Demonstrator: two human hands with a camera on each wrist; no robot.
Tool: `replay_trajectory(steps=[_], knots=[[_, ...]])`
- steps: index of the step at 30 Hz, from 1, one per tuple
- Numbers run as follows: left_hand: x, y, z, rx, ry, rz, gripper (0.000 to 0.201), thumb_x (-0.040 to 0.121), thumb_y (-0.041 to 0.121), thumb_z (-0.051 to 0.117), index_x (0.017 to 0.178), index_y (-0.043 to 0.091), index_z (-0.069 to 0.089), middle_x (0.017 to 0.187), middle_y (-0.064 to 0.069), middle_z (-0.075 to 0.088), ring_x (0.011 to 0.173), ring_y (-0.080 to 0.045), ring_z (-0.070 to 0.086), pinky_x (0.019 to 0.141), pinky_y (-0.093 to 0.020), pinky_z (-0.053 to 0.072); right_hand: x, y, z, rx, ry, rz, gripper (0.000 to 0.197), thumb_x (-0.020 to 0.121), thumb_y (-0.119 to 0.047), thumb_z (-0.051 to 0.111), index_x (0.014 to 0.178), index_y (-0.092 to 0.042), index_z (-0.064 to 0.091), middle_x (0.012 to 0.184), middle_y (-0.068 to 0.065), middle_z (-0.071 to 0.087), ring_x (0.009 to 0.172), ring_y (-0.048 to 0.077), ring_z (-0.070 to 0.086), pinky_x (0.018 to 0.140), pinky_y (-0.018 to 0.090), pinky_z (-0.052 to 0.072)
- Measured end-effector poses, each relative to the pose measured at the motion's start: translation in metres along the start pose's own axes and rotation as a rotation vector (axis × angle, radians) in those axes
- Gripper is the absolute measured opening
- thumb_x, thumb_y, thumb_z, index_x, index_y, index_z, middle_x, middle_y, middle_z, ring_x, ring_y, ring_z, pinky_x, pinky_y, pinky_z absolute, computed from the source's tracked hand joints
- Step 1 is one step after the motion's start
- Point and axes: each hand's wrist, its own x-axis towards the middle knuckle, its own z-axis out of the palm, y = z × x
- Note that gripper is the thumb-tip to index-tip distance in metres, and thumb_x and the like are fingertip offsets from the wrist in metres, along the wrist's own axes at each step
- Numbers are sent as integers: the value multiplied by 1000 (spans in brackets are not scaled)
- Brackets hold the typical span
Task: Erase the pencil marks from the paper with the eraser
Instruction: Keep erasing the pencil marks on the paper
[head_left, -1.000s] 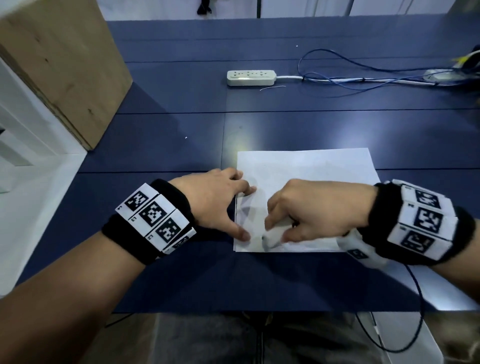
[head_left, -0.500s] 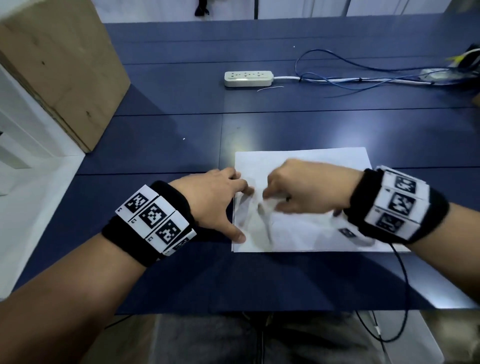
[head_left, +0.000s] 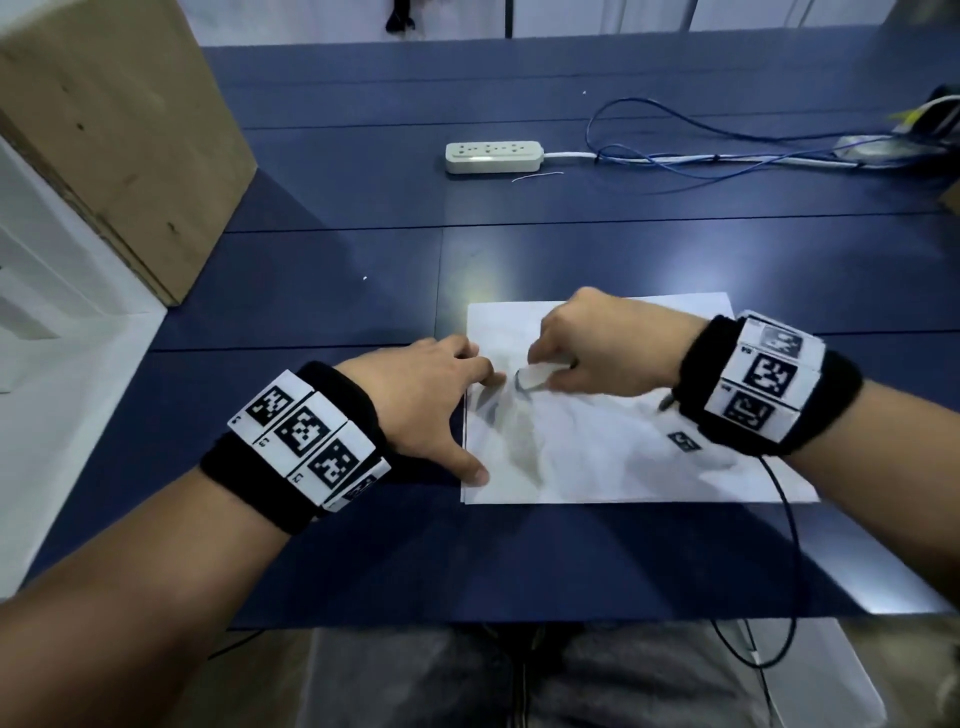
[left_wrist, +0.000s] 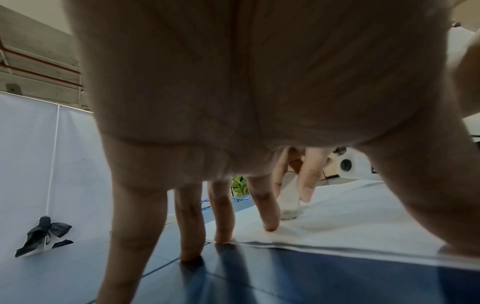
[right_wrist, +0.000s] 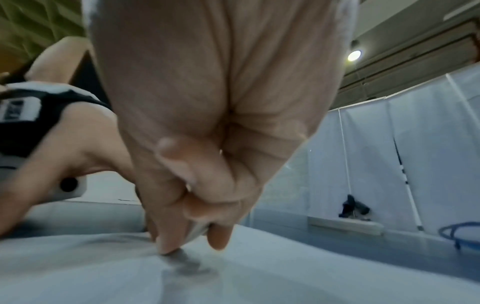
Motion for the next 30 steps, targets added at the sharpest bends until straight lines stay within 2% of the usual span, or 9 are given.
replay_trajectory(steps=[4,7,10,14,16,19,22,26,30], knots=[[0,0,1,-5,4,0,107,53,81,69,144,35,34,142,11,29,127,-16,39,102,-42,44,-13,-15,2,-75,-22,-122,18,80,-30,54,83,-17,67,83,5,66,79,28,59,71,39,51],[1,0,0,-13,-4,4,106,53,80,71,143,37,33,141,11,30,127,-15,38,103,-41,43,-38,-39,4,67,-193,-287,27,81,-31,58,102,-20,71,90,2,67,78,22,59,71,35,48],[2,0,0,-11,-6,4,106,52,80,70,142,36,34,140,11,30,126,-16,38,102,-42,44,-25,-29,4,50,-141,-225,21,82,-27,63,100,-20,72,89,2,69,81,23,61,72,32,48],[1,0,-1,1,-11,-4,108,52,82,69,144,36,33,141,12,29,127,-15,38,101,-42,45,0,2,-5,-32,8,21,19,87,-33,57,90,-19,70,83,3,67,82,28,58,71,40,52],[1,0,-1,3,-8,-5,108,52,82,69,143,36,33,141,12,29,127,-15,38,101,-42,45,-5,-2,0,-71,26,-33,18,84,-30,56,89,-19,69,85,3,66,83,27,58,72,41,52],[2,-1,1,-7,-1,0,107,51,81,69,142,38,34,140,12,30,126,-15,39,101,-41,45,-32,-25,8,68,-73,-239,18,79,-25,60,92,-19,71,88,0,66,79,19,59,71,29,48],[2,0,0,-9,-17,0,107,52,80,70,143,37,33,140,12,30,126,-14,38,102,-41,44,-40,-35,11,190,-204,-302,31,83,-26,68,113,-24,72,101,-6,69,86,8,55,71,15,37],[3,1,-2,14,-7,3,105,54,79,71,141,34,35,139,10,31,124,-17,40,101,-41,45,-14,-12,5,120,-77,-156,32,79,-32,67,111,-28,73,93,-4,73,80,16,64,75,28,51],[2,2,-2,14,-3,-4,107,53,80,70,143,34,33,140,10,31,125,-16,39,102,-41,44,-8,5,-3,140,-93,17,26,80,-40,61,103,-34,71,85,-8,69,63,19,68,58,34,57]])
